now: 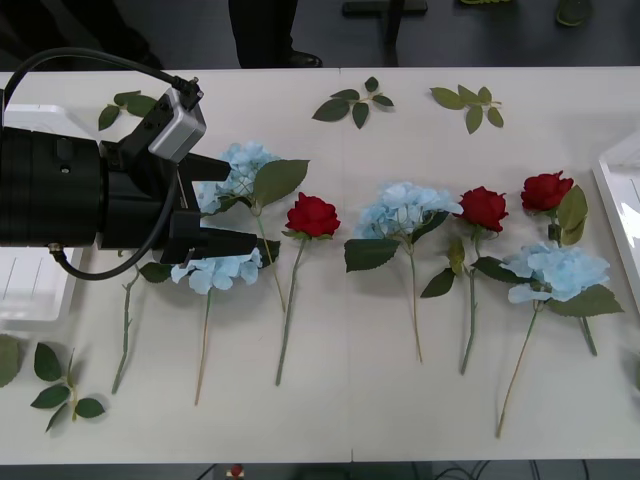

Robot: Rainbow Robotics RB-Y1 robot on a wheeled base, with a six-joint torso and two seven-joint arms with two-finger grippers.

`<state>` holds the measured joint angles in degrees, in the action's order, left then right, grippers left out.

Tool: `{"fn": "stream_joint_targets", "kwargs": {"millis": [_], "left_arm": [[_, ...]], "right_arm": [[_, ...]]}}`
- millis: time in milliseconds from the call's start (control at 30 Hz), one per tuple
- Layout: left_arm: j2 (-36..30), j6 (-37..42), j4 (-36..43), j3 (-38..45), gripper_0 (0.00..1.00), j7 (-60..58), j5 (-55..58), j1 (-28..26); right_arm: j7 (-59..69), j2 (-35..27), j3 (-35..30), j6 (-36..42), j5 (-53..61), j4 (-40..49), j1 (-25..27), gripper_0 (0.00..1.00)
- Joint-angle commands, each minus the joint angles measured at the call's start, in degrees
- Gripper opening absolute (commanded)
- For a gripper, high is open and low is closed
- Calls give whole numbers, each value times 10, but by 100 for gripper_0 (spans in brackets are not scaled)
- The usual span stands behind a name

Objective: Place the red flowers into the right box and the blue flowers into the left box. If a person shows an open palm, hand one flower to the person first, then continue sorting.

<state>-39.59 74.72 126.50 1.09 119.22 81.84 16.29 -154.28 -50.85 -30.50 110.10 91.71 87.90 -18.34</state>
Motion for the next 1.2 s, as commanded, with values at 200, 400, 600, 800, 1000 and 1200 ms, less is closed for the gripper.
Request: {"fn": "stream_joint_targets", "kwargs": {"millis": [200,400,600,800,1000,1200], "left_arm": [[22,17,3,37,100,-9,18,-1],[3,37,3,70,100,-137,-23,-1],[-7,41,3,72,100,-288,-173,-57],[-7,75,4,88,100,-370,-324,-128],[-6,67,-1,92,100,-399,-426,-185],[10,49,-54,63,100,-412,-530,-182]], "right_arm": [[-7,-29,28,-3,16,3,9,100],[-7,-51,51,-32,-17,3,4,100],[28,-52,67,-73,-97,3,4,100],[238,-52,97,-115,-185,3,4,100],[382,-52,148,-175,-259,6,-5,100],[509,-34,201,-209,-361,6,-34,100]]}}
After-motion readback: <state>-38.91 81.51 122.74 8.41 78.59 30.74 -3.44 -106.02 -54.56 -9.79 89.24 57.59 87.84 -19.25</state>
